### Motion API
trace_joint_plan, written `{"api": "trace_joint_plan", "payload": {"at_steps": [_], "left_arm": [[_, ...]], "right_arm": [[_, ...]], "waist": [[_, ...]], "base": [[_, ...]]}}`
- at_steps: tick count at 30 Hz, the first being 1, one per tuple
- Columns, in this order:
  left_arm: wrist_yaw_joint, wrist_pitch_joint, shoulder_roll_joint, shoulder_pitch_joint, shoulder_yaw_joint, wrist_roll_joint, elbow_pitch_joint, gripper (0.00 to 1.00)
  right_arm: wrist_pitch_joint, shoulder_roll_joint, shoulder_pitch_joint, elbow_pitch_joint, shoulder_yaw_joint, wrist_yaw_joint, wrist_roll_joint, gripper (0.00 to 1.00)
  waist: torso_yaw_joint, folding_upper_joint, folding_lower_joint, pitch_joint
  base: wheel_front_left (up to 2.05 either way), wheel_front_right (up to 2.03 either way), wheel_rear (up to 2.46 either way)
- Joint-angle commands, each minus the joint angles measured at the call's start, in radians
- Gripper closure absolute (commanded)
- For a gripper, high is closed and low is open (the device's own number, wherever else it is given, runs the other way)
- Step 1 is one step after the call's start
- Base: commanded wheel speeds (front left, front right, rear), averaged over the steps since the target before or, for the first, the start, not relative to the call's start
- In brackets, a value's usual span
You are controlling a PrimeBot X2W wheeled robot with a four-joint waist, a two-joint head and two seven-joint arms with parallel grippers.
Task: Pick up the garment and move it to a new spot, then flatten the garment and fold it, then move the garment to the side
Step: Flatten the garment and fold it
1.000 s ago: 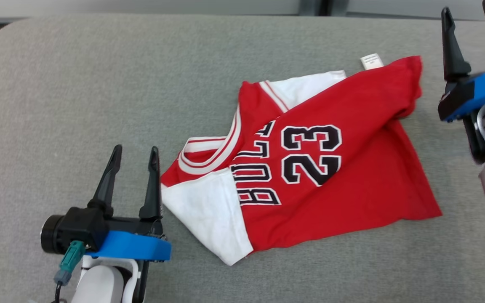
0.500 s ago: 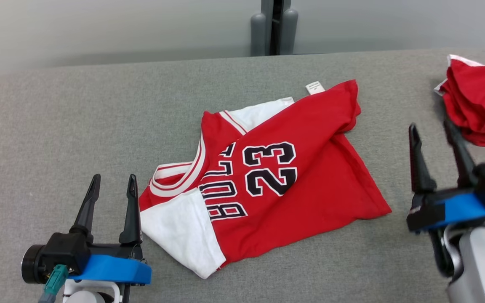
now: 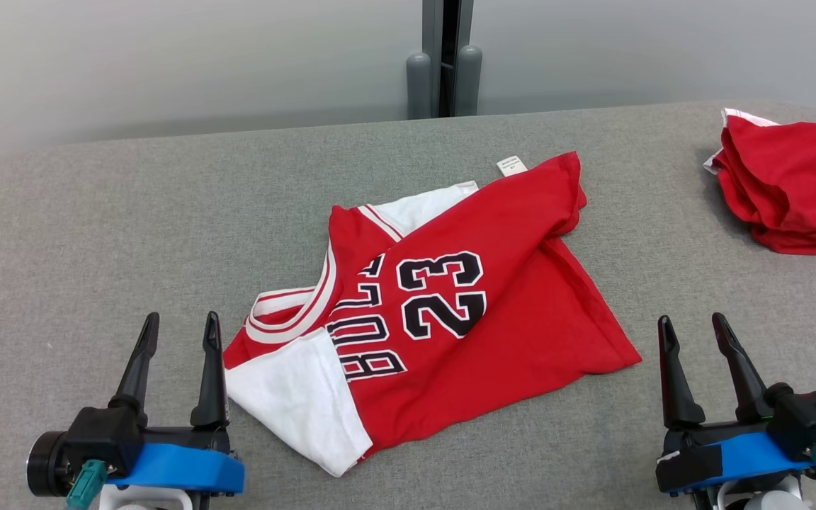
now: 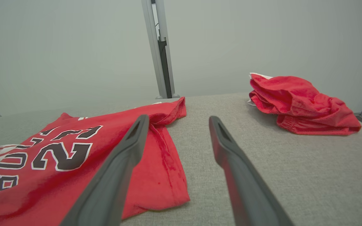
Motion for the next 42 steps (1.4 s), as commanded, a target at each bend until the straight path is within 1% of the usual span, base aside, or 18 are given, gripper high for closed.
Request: {"api": "trace_joint_plan", "payload": {"at_steps": [1,5,8,14,18,25,31,36,39,40,41,42], "left_arm": [[-0.004,-0.003,0.004,0.001,0.008,0.008,0.006,0.0],[-0.026,-0.003,0.01,-0.043,0.007,0.028,0.034,0.0],[-0.044,-0.003,0.033,-0.103,-0.01,0.049,0.079,0.0],[-0.076,0.0,0.078,-0.232,-0.051,0.064,0.229,0.0],[-0.087,0.025,0.104,-0.302,-0.083,0.062,0.329,0.0],[-0.097,0.101,0.134,-0.355,-0.138,0.028,0.465,0.0],[-0.1,0.195,0.15,-0.381,-0.184,-0.016,0.556,0.0],[-0.101,0.279,0.161,-0.399,-0.239,-0.071,0.608,0.0],[-0.101,0.308,0.172,-0.406,-0.266,-0.095,0.626,0.0],[-0.101,0.316,0.175,-0.408,-0.277,-0.102,0.63,0.34],[-0.101,0.319,0.178,-0.411,-0.283,-0.109,0.632,0.98],[-0.101,0.32,0.181,-0.415,-0.289,-0.116,0.634,1.0]], "right_arm": [[-0.005,0.005,0.013,-0.005,0.002,-0.001,-0.003,0.0],[-0.005,0.007,-0.001,-0.005,0.011,-0.001,-0.01,0.0],[-0.005,0.007,-0.019,-0.004,0.019,-0.001,-0.014,0.0],[-0.005,0.01,-0.043,0.01,0.034,-0.001,-0.019,0.0],[-0.005,0.014,-0.05,0.016,0.03,-0.001,-0.017,0.0],[-0.005,0.02,-0.062,0.017,0.015,-0.001,-0.017,0.0],[-0.005,0.021,-0.07,0.02,0.013,-0.001,-0.021,0.0],[-0.005,0.014,-0.081,0.025,0.012,-0.001,-0.021,0.0],[-0.005,0.013,-0.083,0.026,0.011,-0.001,-0.022,0.0],[-0.005,0.013,-0.082,0.027,0.011,-0.001,-0.023,0.0],[-0.005,0.013,-0.082,0.028,0.011,-0.001,-0.023,0.0],[-0.005,0.014,-0.083,0.028,0.012,-0.001,-0.024,0.0]], "waist": [[-0.001,-0.0001,0.0002,0.0],[0.0,-0.0001,0.0002,0.009],[-0.001,-0.0001,0.0002,0.018],[-0.021,-0.0001,0.0002,0.041],[-0.038,-0.0001,0.0002,0.061],[-0.058,-0.0001,0.0002,0.093],[-0.063,-0.0001,0.0002,0.11],[-0.066,-0.0001,0.0002,0.11],[-0.068,-0.0001,0.0002,0.107],[-0.069,-0.0001,0.0002,0.106],[-0.07,-0.0001,0.0002,0.105],[-0.07,-0.0001,0.0002,0.103]], "base": [[0.0,0.0,0.0],[0.0,0.0,0.0],[0.0,0.0,0.0],[0.0,0.0,0.0],[0.0,0.0,0.0],[0.0,0.0,0.0],[0.0,0.0,0.0],[0.0,0.0,0.0],[0.0,0.0,0.0],[0.0,0.0,0.0],[0.0,0.0,0.0],[0.0,0.0,0.0]]}}
